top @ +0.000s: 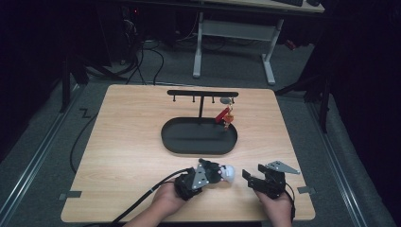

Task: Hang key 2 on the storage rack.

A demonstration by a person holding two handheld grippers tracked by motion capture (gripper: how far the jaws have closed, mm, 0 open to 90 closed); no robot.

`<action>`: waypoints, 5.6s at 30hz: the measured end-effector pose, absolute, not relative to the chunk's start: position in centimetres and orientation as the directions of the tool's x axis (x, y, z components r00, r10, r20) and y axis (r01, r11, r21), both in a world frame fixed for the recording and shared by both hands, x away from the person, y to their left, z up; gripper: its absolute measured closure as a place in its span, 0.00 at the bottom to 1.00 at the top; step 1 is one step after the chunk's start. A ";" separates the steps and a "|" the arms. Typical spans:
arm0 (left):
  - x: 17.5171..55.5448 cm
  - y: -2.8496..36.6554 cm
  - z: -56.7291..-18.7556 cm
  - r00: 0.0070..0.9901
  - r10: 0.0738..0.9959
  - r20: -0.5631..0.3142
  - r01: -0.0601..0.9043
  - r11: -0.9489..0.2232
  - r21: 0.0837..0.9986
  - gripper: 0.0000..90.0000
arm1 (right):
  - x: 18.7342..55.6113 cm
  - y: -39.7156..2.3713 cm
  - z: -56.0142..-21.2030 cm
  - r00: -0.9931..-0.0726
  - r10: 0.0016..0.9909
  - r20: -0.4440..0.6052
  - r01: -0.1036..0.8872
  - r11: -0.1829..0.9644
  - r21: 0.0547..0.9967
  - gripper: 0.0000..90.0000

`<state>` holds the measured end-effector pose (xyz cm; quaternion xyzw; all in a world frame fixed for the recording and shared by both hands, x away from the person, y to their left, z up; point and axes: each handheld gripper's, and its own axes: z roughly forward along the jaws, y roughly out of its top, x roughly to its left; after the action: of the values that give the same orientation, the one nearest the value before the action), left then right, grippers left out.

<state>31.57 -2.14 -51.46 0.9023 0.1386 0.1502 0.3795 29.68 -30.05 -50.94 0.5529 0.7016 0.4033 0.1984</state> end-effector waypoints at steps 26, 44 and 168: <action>32.4 14.3 -51.2 0.754 0.655 0.056 0.390 -0.514 0.764 0.42 | 29.0 -31.1 -49.8 -0.264 0.952 0.154 0.607 0.040 0.794 0.32; 33.0 20.3 -52.0 0.660 0.748 0.067 0.446 -0.463 0.766 0.39 | 29.4 -29.7 -47.6 -0.337 0.939 0.061 0.717 0.214 0.664 0.30; 32.9 20.7 -51.6 0.707 0.702 0.087 0.410 -0.506 0.759 0.38 | 40.1 -20.8 -35.5 -0.482 0.876 -0.019 0.824 0.461 0.329 0.55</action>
<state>32.89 20.67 -51.60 0.8454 0.3288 0.1964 0.3724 40.05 -20.75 -35.49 0.5002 0.8496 0.1388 0.0932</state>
